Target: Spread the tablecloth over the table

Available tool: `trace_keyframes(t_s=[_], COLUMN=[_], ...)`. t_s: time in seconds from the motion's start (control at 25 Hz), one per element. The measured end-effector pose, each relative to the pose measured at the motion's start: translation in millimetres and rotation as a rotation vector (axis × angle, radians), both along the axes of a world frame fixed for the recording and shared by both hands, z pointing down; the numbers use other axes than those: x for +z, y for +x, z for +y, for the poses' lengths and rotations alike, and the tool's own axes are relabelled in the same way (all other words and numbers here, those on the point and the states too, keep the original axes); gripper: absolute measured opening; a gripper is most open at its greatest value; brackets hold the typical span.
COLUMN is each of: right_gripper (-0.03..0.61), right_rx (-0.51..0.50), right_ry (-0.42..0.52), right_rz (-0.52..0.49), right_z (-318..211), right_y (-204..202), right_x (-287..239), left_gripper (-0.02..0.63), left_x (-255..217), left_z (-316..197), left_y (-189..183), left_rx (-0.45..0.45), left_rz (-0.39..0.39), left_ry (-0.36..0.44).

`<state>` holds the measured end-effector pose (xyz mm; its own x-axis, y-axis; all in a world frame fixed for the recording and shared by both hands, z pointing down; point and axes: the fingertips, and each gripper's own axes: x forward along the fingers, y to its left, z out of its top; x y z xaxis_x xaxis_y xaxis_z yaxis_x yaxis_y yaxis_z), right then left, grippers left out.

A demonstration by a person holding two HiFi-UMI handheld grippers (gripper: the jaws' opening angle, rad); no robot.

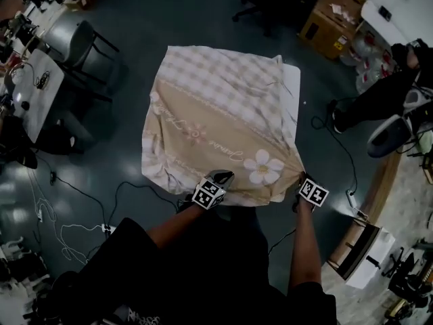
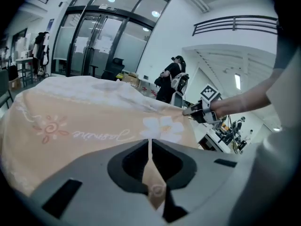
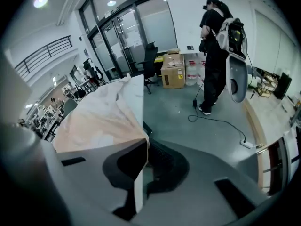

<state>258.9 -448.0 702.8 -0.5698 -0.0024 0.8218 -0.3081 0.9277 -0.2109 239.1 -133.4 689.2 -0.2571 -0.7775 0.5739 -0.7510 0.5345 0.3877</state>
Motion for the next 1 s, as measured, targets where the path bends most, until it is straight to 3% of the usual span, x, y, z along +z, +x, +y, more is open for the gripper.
trace_keyframes(t_s=[0.28, 0.52, 0.68, 0.76, 0.92, 1.0], right_gripper=[0.017, 0.017, 0.025, 0.151, 0.170, 0.172], right_rx=[-0.030, -0.098, -0.168, -0.181, -0.118, -0.116], right_ry=[-0.034, -0.024, -0.071, -0.100, -0.097, -0.095], right_rz=[0.036, -0.026, -0.054, -0.033, -0.003, -0.021], right_z=[-93, -120, -111, -97, -79, -65], right_y=[23, -12, -19, 3, 58, 65], right_x=[26, 23, 35, 47, 63, 63], left_gripper=[0.035, 0.035, 0.035, 0.035, 0.035, 0.035], left_x=[21, 35, 37, 39, 45, 45], left_z=[-46, -63, -77, -86, -101, -105], left_y=[39, 68, 80, 89, 104, 104], left_rx=[-0.074, -0.057, -0.047, -0.027, 0.020, 0.021], left_rz=[0.015, 0.020, 0.029, 0.037, 0.045, 0.034], left_ry=[-0.124, -0.167, -0.141, -0.137, -0.137, -0.129])
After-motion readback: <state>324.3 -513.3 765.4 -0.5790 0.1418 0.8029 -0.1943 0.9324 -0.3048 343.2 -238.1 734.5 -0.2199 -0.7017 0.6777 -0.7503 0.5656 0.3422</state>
